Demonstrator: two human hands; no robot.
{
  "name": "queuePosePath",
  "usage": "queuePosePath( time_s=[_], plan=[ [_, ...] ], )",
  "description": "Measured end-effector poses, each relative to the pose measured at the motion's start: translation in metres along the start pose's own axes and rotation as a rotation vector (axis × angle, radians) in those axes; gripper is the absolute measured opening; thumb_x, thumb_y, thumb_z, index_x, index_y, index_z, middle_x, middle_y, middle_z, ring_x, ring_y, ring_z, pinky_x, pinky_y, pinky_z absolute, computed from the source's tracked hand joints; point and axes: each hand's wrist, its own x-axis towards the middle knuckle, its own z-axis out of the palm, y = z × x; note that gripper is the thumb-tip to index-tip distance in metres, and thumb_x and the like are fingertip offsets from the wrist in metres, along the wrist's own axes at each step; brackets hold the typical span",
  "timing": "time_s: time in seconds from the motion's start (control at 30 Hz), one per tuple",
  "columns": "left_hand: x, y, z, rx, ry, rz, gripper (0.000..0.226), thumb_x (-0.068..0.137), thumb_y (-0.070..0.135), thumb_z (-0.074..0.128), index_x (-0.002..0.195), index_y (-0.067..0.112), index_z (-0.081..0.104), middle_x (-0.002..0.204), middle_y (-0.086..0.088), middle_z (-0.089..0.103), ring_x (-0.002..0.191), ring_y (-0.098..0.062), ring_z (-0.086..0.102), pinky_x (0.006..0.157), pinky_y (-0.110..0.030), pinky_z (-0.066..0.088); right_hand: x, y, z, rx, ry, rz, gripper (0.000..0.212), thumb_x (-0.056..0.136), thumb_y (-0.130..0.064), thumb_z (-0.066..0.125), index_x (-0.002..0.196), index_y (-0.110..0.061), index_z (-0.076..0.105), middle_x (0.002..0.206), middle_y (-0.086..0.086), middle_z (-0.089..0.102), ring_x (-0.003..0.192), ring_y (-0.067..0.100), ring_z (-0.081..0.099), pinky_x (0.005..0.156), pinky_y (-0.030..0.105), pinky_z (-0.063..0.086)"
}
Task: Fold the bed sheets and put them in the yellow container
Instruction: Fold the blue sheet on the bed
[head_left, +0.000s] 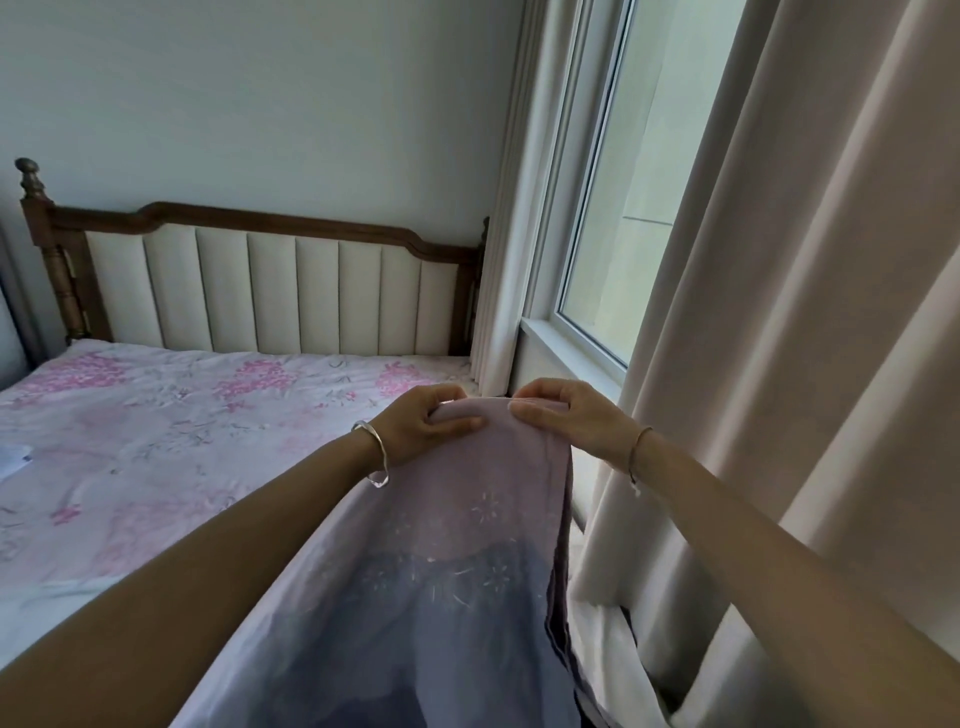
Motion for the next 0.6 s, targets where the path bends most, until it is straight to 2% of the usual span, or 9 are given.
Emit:
queuePosePath(
  time_s=[0.07, 0.17, 0.23, 0.27, 0.33, 0.4, 0.47, 0.53, 0.6],
  plan=[
    [-0.003, -0.001, -0.001, 0.014, -0.024, -0.015, 0.018, 0.085, 0.024, 0.068, 0.071, 0.027, 0.058, 0.06, 0.021, 0.056, 0.058, 0.001, 0.05, 0.057, -0.011, 0.039, -0.001, -0.001, 0.0, -0.004, -0.027, -0.025, 0.009, 0.088, -0.021, 0.065, 0.087, -0.013, 0.068, 0.073, -0.007, 0.063, 0.063, -0.005, 0.057, 0.061, 0.009, 0.044],
    [-0.007, -0.008, 0.0, 0.08, -0.141, -0.153, 0.017, 0.079, 0.036, 0.073, 0.073, 0.022, 0.066, 0.066, 0.012, 0.064, 0.06, 0.0, 0.055, 0.06, -0.018, 0.046, -0.002, -0.006, -0.008, 0.021, -0.001, -0.082, 0.008, 0.087, -0.016, 0.066, 0.079, -0.014, 0.067, 0.067, -0.012, 0.062, 0.063, -0.005, 0.057, 0.063, 0.009, 0.044],
    [-0.015, -0.024, 0.004, 0.199, -0.218, -0.294, 0.048, 0.068, 0.058, 0.071, 0.082, 0.012, 0.068, 0.077, -0.002, 0.068, 0.068, -0.011, 0.059, 0.068, -0.028, 0.049, -0.002, -0.005, -0.019, -0.029, 0.012, -0.081, 0.011, 0.086, -0.017, 0.067, 0.076, -0.017, 0.068, 0.064, -0.016, 0.062, 0.064, -0.005, 0.057, 0.064, 0.008, 0.044],
    [-0.022, -0.033, 0.008, 0.241, -0.249, -0.333, 0.063, 0.062, 0.068, 0.065, 0.082, 0.009, 0.065, 0.076, -0.004, 0.065, 0.068, -0.015, 0.055, 0.068, -0.032, 0.046, -0.003, -0.002, -0.025, -0.076, 0.017, -0.067, 0.011, 0.086, -0.019, 0.068, 0.075, -0.018, 0.068, 0.064, -0.016, 0.063, 0.065, -0.004, 0.057, 0.065, 0.009, 0.044],
    [-0.035, -0.048, 0.017, 0.251, -0.23, -0.32, 0.066, 0.058, 0.075, 0.054, 0.072, 0.011, 0.054, 0.068, -0.001, 0.052, 0.062, -0.014, 0.043, 0.062, -0.029, 0.035, -0.006, 0.013, -0.037, -0.175, 0.033, -0.024, 0.012, 0.085, -0.025, 0.069, 0.075, -0.018, 0.07, 0.07, -0.011, 0.064, 0.071, 0.002, 0.058, 0.066, 0.01, 0.045],
    [-0.041, -0.049, 0.025, 0.203, -0.168, -0.285, 0.048, 0.068, 0.064, 0.059, 0.066, 0.018, 0.048, 0.063, 0.003, 0.047, 0.055, -0.007, 0.037, 0.057, -0.024, 0.03, -0.009, 0.03, -0.042, -0.255, 0.036, 0.018, 0.016, 0.085, -0.029, 0.069, 0.078, -0.015, 0.071, 0.075, -0.005, 0.066, 0.074, 0.007, 0.059, 0.067, 0.012, 0.045],
    [-0.04, -0.042, 0.031, 0.166, -0.144, -0.248, 0.033, 0.082, 0.037, 0.067, 0.063, 0.02, 0.047, 0.06, 0.004, 0.047, 0.051, -0.003, 0.04, 0.054, -0.018, 0.03, -0.008, 0.044, -0.041, -0.348, -0.017, 0.055, 0.02, 0.084, -0.033, 0.069, 0.083, -0.014, 0.071, 0.082, -0.001, 0.068, 0.08, 0.012, 0.061, 0.072, 0.017, 0.045],
    [-0.036, -0.038, 0.033, 0.175, -0.126, -0.213, 0.031, 0.088, 0.017, 0.064, 0.062, 0.024, 0.048, 0.06, 0.006, 0.049, 0.052, 0.0, 0.044, 0.056, -0.016, 0.033, -0.002, 0.048, -0.03, -0.492, -0.164, 0.078, 0.023, 0.082, -0.037, 0.07, 0.089, -0.016, 0.07, 0.087, -0.002, 0.068, 0.086, 0.013, 0.061, 0.076, 0.02, 0.044],
    [-0.034, -0.035, 0.035, 0.2, -0.132, -0.2, 0.025, 0.088, 0.012, 0.061, 0.066, 0.019, 0.052, 0.064, 0.003, 0.053, 0.059, -0.004, 0.045, 0.06, -0.021, 0.036, 0.005, 0.048, -0.009, -0.629, -0.309, 0.071, 0.021, 0.08, -0.039, 0.072, 0.088, -0.02, 0.067, 0.081, -0.005, 0.062, 0.077, 0.01, 0.055, 0.071, 0.019, 0.041]
  ],
)
